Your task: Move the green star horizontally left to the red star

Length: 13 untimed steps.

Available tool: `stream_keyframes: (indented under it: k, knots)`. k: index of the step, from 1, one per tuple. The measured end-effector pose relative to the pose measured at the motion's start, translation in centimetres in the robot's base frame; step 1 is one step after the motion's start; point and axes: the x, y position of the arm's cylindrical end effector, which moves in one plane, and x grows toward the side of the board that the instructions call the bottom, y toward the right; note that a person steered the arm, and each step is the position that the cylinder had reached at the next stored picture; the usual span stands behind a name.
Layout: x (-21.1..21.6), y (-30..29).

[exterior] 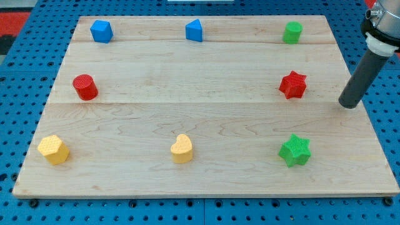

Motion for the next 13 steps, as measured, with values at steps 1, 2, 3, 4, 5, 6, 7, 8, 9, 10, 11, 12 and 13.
stream_keyframes:
  k: [1, 2, 3, 4, 5, 6, 7, 8, 9, 10, 11, 12, 13]
  knots:
    - [0.0, 0.0]
    - [-1.2, -0.2]
    - [-1.1, -0.4]
    - [-1.0, -0.3]
    - [-0.2, 0.0]
    - [-1.1, -2.1]
    - [-2.1, -5.6]
    - [-1.1, -2.9]
    - [4.6, -1.7]
    - [9.7, -4.4]
    - [9.7, -9.7]
    - [12.5, -7.7]
    - [13.1, -13.2]
